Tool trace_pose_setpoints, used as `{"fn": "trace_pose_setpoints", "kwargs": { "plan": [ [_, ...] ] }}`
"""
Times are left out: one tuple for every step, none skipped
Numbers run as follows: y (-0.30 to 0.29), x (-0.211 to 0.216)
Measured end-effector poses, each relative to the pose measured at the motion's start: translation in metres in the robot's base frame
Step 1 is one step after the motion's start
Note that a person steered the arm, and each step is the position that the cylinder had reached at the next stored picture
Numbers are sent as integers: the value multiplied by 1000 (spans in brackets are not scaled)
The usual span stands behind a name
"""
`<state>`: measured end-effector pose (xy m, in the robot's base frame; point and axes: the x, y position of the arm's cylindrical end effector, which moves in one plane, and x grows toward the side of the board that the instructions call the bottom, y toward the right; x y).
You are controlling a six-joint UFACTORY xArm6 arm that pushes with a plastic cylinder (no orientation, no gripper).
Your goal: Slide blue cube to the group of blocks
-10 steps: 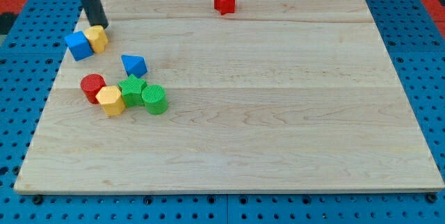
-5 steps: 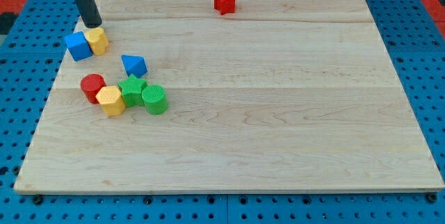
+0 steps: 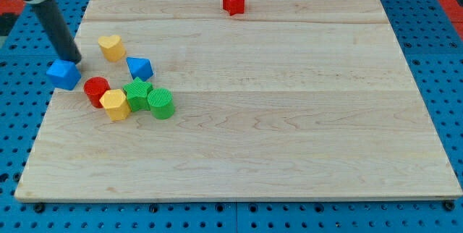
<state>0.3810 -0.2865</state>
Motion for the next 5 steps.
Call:
{"fn": "trace_pose_setpoints", "kwargs": {
  "plan": [
    [-18, 5],
    [-18, 22],
    [-18, 51],
    [-5, 73],
    [18, 97]
  ]
}}
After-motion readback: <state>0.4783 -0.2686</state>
